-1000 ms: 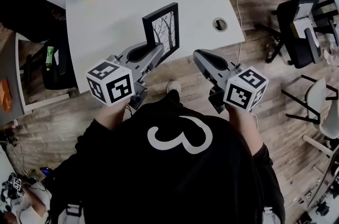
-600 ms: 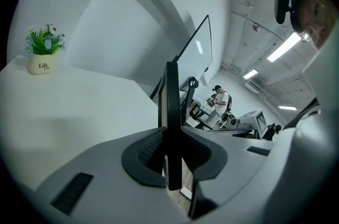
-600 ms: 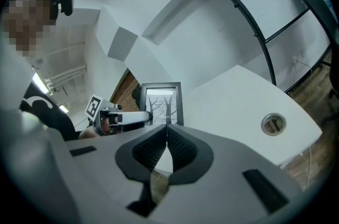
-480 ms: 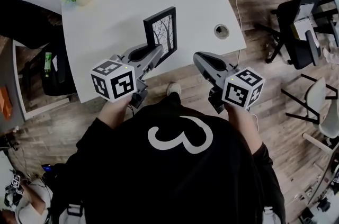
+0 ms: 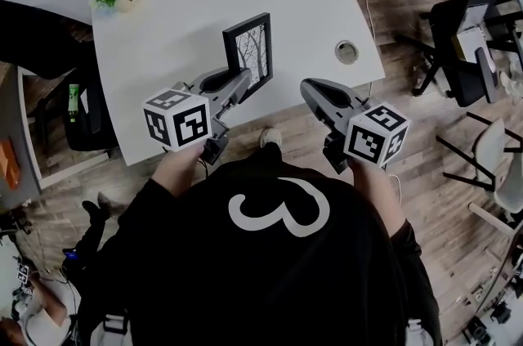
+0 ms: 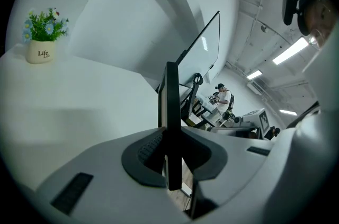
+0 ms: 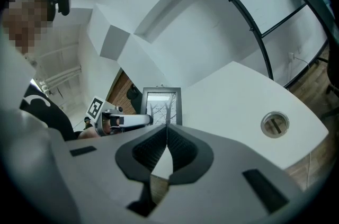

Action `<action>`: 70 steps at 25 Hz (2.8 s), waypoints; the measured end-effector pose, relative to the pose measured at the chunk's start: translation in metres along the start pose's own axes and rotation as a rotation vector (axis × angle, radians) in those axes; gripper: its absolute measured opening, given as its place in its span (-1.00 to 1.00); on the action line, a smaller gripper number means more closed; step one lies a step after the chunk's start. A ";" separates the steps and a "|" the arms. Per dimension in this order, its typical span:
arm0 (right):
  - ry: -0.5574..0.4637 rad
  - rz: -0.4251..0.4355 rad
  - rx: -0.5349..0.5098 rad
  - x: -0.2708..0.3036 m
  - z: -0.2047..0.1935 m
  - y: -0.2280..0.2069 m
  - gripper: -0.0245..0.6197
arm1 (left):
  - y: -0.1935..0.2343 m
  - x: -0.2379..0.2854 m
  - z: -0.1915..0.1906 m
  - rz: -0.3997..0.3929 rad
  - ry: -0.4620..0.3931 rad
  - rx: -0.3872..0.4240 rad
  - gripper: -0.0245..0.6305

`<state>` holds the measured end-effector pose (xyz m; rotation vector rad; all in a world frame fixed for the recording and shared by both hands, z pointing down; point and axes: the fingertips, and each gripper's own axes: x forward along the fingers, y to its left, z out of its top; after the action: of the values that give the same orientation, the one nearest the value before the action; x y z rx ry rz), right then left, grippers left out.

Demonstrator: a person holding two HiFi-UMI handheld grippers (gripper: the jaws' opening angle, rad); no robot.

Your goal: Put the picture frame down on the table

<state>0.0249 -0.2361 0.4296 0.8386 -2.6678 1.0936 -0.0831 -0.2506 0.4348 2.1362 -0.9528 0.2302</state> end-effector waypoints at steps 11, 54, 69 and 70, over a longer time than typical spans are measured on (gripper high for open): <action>0.004 -0.029 0.022 0.005 -0.004 -0.013 -0.85 | 0.021 0.012 -0.012 -0.015 0.043 -0.074 -0.72; 0.060 -0.070 0.039 0.021 -0.017 -0.023 -0.85 | 0.092 0.023 -0.033 0.083 0.120 -0.225 -0.67; 0.071 -0.057 0.045 0.030 -0.016 -0.027 -0.85 | 0.107 0.026 -0.045 0.152 0.177 -0.203 -0.56; 0.073 -0.056 0.046 0.030 -0.016 -0.028 -0.85 | 0.109 0.027 -0.045 0.160 0.183 -0.197 -0.55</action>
<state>0.0135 -0.2548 0.4680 0.8584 -2.5534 1.1540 -0.1338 -0.2789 0.5406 1.8280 -0.9964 0.3884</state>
